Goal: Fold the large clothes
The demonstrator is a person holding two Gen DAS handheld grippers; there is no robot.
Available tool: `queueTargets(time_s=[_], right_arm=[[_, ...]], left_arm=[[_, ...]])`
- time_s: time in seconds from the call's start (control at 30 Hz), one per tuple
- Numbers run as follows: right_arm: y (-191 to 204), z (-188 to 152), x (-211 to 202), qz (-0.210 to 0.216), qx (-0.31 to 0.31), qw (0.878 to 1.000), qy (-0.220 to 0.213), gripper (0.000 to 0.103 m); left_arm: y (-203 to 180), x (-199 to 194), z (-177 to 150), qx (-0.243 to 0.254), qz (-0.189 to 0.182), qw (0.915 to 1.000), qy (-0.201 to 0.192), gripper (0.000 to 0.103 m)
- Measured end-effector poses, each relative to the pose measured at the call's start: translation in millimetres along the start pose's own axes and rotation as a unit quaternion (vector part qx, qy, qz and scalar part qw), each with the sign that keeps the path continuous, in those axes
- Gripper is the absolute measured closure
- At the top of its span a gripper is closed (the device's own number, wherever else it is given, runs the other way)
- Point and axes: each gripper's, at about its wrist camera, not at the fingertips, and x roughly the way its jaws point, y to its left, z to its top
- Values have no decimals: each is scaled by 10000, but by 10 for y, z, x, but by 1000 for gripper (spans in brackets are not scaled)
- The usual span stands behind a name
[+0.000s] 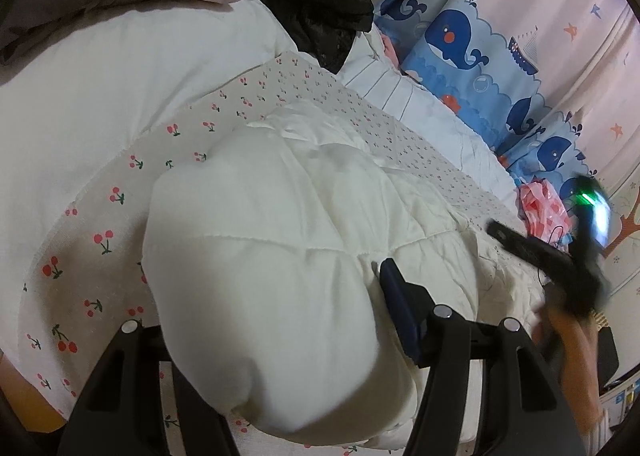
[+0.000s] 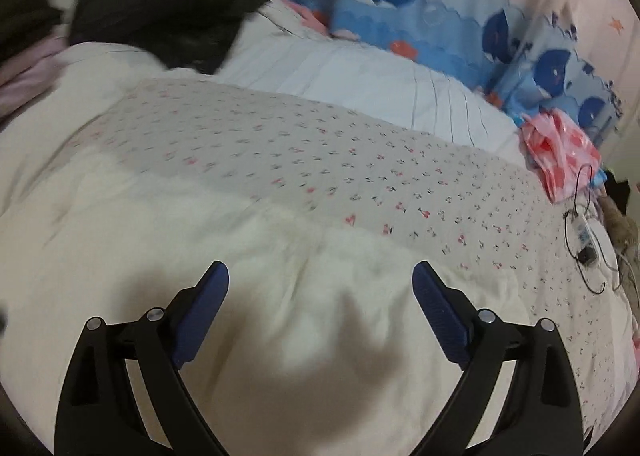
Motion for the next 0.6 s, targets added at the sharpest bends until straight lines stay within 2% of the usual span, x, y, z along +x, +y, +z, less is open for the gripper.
queueTargets(time_s=[0.07,0.13,0.23,0.33,0.43,0.5,0.6], right_arm=[[35,8,353,-215,13,9993,310,11],[113,-105,782,-83,-87,9962,861,7],[27,-75,772,63,76,9960,887,7],[-47,-56,574,162,91,9971,732,7],[-25,-152,56,362,26,9991,227,7],[11,-305,-333,417,-132,9990,-64,7],[91,-601,-700,374,-394,9983,-217,7]], left_arm=[[-10,-2,4,13,15,10000,-8,44],[-15,-3,11,17,-11,10000,-19,44],[-42,-9,4,56,2,10000,-45,43],[-16,2,-4,-41,7,10000,0,42],[-9,-7,9,-65,-27,10000,13,42],[-8,-11,5,-69,-31,10000,18,42],[1,-19,-6,-92,-35,9999,21,42]])
